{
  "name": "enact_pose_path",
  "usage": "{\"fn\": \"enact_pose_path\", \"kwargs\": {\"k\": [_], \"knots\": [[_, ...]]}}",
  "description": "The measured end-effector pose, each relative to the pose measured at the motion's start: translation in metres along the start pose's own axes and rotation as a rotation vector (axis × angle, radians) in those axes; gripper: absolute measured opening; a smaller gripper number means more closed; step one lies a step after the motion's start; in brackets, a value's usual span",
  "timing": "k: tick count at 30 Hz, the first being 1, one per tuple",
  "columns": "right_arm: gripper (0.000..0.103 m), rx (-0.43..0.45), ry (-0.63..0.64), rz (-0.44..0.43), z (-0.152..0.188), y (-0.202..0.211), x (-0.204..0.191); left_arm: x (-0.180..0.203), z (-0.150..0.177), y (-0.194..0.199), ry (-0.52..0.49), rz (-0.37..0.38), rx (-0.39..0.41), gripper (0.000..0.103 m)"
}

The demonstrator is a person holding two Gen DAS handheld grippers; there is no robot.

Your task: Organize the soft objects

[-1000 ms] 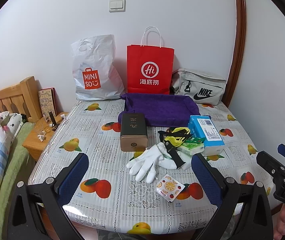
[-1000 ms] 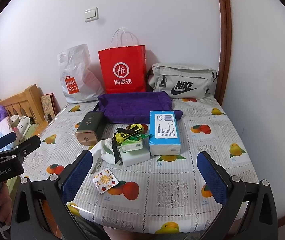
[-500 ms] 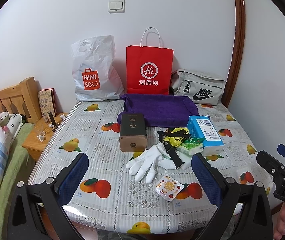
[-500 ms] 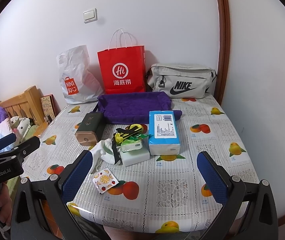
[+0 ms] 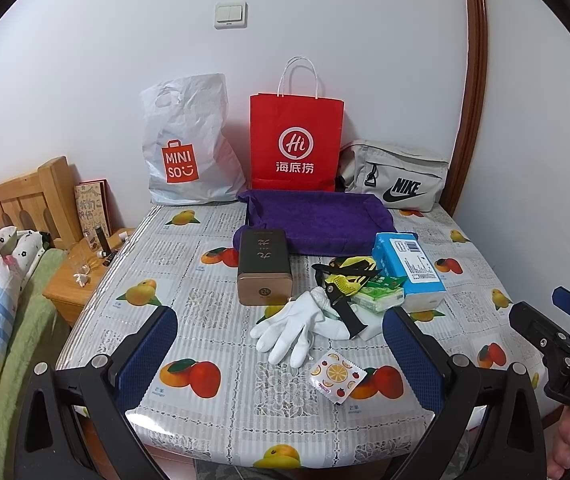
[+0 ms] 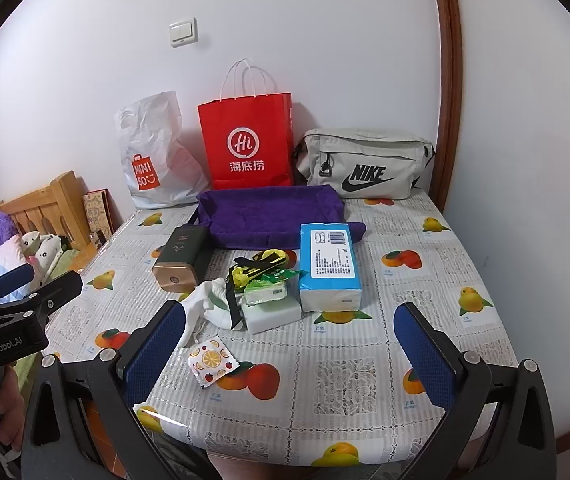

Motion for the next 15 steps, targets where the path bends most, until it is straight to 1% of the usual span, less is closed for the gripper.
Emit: {"fn": "enact_pose_path", "kwargs": {"k": [6, 11, 15], "knots": [[0.103, 0.006, 0.011, 0.001, -0.002, 0.000, -0.003, 0.001, 0.001, 0.000, 0.000, -0.001, 0.001, 0.103], [0.103, -0.003, 0.017, 0.006, -0.001, -0.011, -0.002, 0.000, -0.001, -0.002, -0.013, -0.002, -0.001, 0.103], [0.103, -0.043, 0.009, 0.004, 0.006, -0.030, 0.005, 0.000, 0.001, -0.028, -0.025, 0.000, -0.057, 0.103]]}}
Point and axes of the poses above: each gripper's, at about its wrist camera, not at the fingertips, and y roughly against the way its jaws point, x to its right, z to its underside, the point moved 5 cm from there along -y, roughly the way its jaws point, and after that the axes turned 10 degrees about -y, right-handed, at the moved point
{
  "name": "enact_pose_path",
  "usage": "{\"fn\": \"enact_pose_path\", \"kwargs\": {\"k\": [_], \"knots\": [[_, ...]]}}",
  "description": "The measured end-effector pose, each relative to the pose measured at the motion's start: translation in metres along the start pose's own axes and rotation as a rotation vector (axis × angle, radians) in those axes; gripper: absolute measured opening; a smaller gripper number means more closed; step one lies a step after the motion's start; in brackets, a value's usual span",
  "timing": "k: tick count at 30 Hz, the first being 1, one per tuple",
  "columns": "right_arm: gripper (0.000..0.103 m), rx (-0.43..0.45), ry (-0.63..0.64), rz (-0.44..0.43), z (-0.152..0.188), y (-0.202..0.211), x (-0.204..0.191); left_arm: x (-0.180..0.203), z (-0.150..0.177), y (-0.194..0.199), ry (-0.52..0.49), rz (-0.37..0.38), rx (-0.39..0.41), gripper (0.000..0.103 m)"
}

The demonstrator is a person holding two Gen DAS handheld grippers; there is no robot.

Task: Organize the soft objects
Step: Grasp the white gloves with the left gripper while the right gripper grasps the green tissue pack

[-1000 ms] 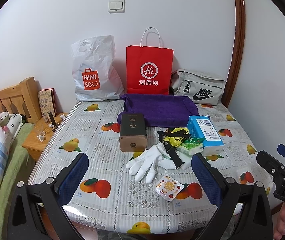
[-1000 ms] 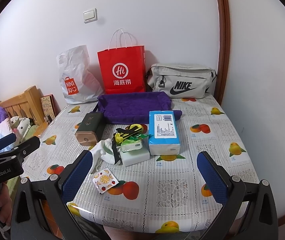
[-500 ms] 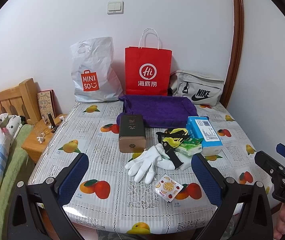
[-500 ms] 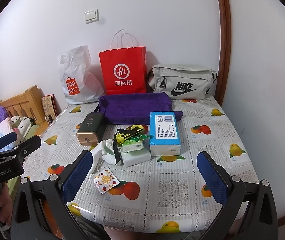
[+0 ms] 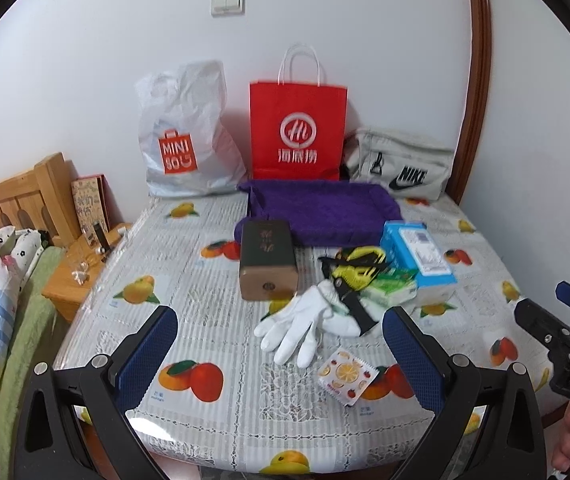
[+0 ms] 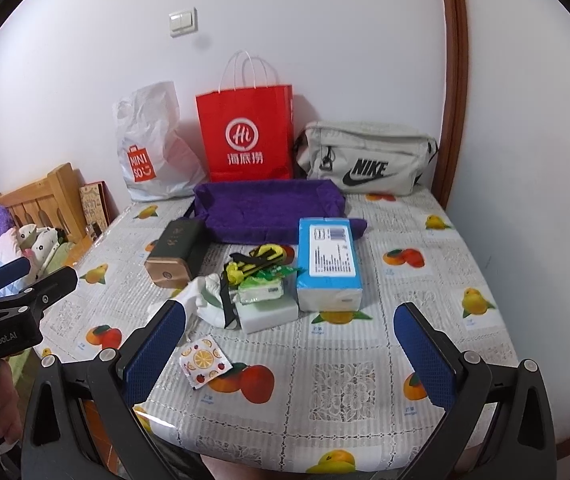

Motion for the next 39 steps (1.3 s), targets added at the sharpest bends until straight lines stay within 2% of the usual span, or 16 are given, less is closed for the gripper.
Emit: {"fn": "enact_pose_path", "kwargs": {"k": [7, 13, 26, 32, 34, 36, 39], "knots": [[0.103, -0.056, -0.011, -0.013, 0.014, -0.036, 0.013, 0.003, 0.024, -0.047, -0.024, -0.001, -0.086, 0.103], [0.103, -0.097, -0.011, -0.027, 0.024, -0.065, 0.017, 0.013, 0.036, -0.092, -0.026, 0.045, -0.109, 0.103], [0.101, -0.174, -0.038, -0.059, 0.037, -0.120, 0.029, 0.038, 0.034, -0.174, -0.065, 0.132, -0.164, 0.077], [0.098, -0.172, -0.072, -0.097, 0.029, -0.132, 0.031, 0.046, 0.036, -0.199, -0.098, 0.147, -0.204, 0.055], [0.098, -0.170, -0.066, -0.116, 0.025, -0.135, 0.027, 0.048, 0.037, -0.205, -0.102, 0.167, -0.219, 0.040], [0.098, -0.172, -0.040, -0.131, 0.022, -0.140, 0.017, 0.049, 0.039, -0.208, -0.105, 0.198, -0.230, 0.018], [0.098, -0.171, 0.005, -0.144, 0.016, -0.148, 0.000, 0.047, 0.039, -0.203, -0.104, 0.228, -0.226, 0.012]]}}
Point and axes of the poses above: each gripper's, at about its wrist camera, not at the fingertips, and y roughly against the way its jaws point, x to its right, z to its underside, the point moved 5 cm from there along -y, roughly the way its jaws point, and after that the axes turned 10 degrees about -y, right-handed, at the moved point
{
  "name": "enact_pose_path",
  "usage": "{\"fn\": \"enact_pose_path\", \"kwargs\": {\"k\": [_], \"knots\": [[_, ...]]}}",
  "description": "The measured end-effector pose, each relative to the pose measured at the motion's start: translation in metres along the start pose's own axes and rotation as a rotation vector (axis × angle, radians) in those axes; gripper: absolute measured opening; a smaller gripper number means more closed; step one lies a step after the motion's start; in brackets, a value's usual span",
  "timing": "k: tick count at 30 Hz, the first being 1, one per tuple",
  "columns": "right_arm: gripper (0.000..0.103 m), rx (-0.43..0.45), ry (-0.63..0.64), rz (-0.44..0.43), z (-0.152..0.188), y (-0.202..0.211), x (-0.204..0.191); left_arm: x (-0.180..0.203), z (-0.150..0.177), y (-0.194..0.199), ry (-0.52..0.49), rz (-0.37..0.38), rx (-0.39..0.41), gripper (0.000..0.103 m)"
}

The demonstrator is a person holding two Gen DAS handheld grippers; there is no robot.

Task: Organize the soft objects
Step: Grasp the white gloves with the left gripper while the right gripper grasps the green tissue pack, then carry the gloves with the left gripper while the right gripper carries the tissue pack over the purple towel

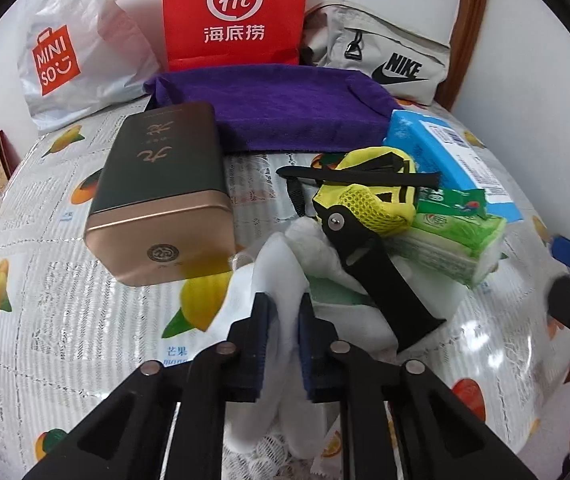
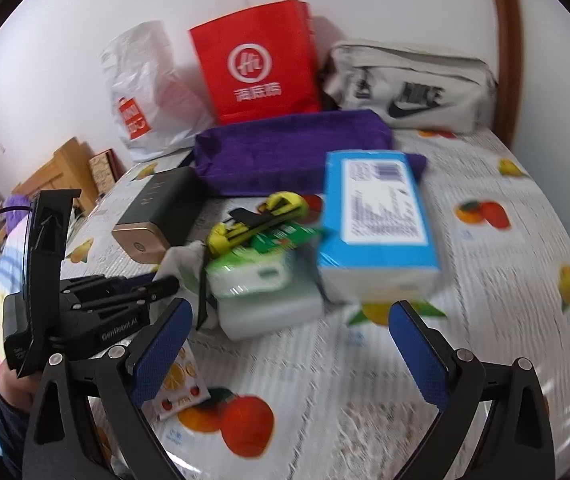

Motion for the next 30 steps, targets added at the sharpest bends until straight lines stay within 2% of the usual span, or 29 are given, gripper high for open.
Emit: {"fn": "enact_pose_path", "kwargs": {"k": [4, 8, 10, 12, 13, 14, 19, 24, 30], "knots": [[0.098, -0.018, 0.026, -0.010, -0.005, -0.016, -0.013, -0.012, 0.005, 0.011, 0.037, 0.006, 0.013, 0.012], [0.092, -0.047, 0.027, -0.008, -0.006, -0.032, -0.021, -0.023, 0.013, 0.013, 0.079, 0.017, 0.010, 0.012], [0.085, -0.060, 0.041, -0.002, -0.005, -0.041, -0.025, -0.028, 0.015, 0.012, 0.090, 0.021, 0.009, 0.012], [0.066, -0.078, 0.057, 0.006, -0.002, -0.050, -0.028, -0.032, 0.018, 0.013, 0.105, 0.033, 0.012, 0.012], [0.062, -0.087, 0.061, 0.017, -0.002, -0.054, -0.027, -0.034, 0.019, 0.013, 0.108, 0.036, 0.012, 0.012], [0.053, -0.095, 0.061, 0.029, -0.001, -0.057, -0.026, -0.036, 0.020, 0.013, 0.112, 0.038, 0.012, 0.012], [0.053, -0.074, 0.037, -0.006, 0.003, -0.038, -0.019, -0.046, 0.026, 0.015, 0.137, 0.037, 0.019, 0.012], [0.053, -0.080, 0.028, -0.037, 0.024, -0.008, -0.008, -0.052, 0.030, 0.018, 0.164, 0.031, 0.027, 0.012], [0.053, -0.020, -0.009, -0.003, 0.037, 0.026, 0.024, -0.053, 0.034, 0.027, 0.174, 0.008, 0.044, 0.011]]}}
Point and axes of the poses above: each gripper's, at about its wrist camera, not at the fingertips, and y roughly against the way its jaws point, x to its right, z to its underside, the point moved 5 cm from there along -y, roughly the way its jaws point, and after that the axes turned 10 degrees about -y, right-handed, at the moved point
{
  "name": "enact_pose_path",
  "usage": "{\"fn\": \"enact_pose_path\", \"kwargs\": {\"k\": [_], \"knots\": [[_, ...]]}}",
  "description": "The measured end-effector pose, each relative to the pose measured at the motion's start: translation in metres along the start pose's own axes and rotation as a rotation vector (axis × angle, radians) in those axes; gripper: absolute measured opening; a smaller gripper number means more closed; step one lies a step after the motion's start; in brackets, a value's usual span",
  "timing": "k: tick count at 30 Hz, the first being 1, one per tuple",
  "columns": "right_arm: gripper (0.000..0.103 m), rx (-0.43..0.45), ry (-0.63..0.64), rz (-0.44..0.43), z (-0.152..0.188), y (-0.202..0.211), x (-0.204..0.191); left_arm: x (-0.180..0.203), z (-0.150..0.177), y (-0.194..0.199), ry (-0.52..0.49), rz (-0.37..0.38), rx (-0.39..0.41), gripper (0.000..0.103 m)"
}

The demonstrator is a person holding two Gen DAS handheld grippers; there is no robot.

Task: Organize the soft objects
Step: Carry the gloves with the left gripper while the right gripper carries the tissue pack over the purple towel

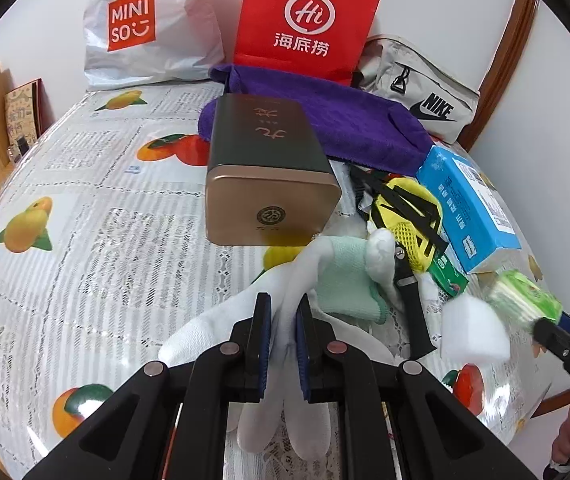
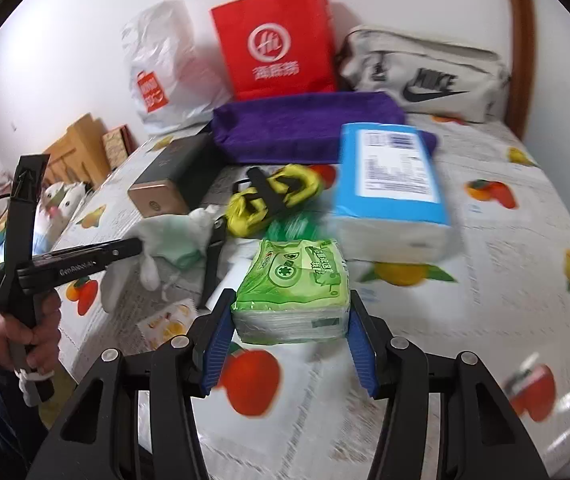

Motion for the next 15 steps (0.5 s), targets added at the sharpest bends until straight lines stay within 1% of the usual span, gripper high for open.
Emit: {"fn": "enact_pose_path", "kwargs": {"k": [2, 6, 9, 12, 15], "knots": [[0.053, 0.009, -0.027, 0.010, 0.002, 0.005, 0.013, 0.000, 0.000, 0.004, 0.002, -0.010, 0.005, 0.011], [0.053, 0.015, -0.064, 0.071, 0.010, 0.005, 0.040, -0.001, -0.001, 0.014, 0.007, -0.023, 0.023, 0.010], [0.053, 0.006, -0.099, 0.082, 0.015, -0.002, 0.056, -0.002, -0.002, 0.023, 0.012, -0.025, 0.030, 0.010], [0.053, -0.016, -0.105, 0.094, 0.020, -0.012, 0.062, 0.000, -0.007, 0.034, 0.008, -0.018, 0.049, 0.010], [0.052, -0.005, -0.106, 0.087, 0.019, -0.009, 0.062, 0.002, -0.015, 0.048, 0.001, -0.026, 0.079, 0.010]]}}
Point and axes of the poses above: each gripper's, at about its wrist camera, not at the fingertips, and y roughly against the way its jaws point, x to its right, z to its underside, the point moved 5 cm from there along -y, roughly the way its jaws point, and after that the axes turned 10 degrees about -y, right-handed, at the moved point
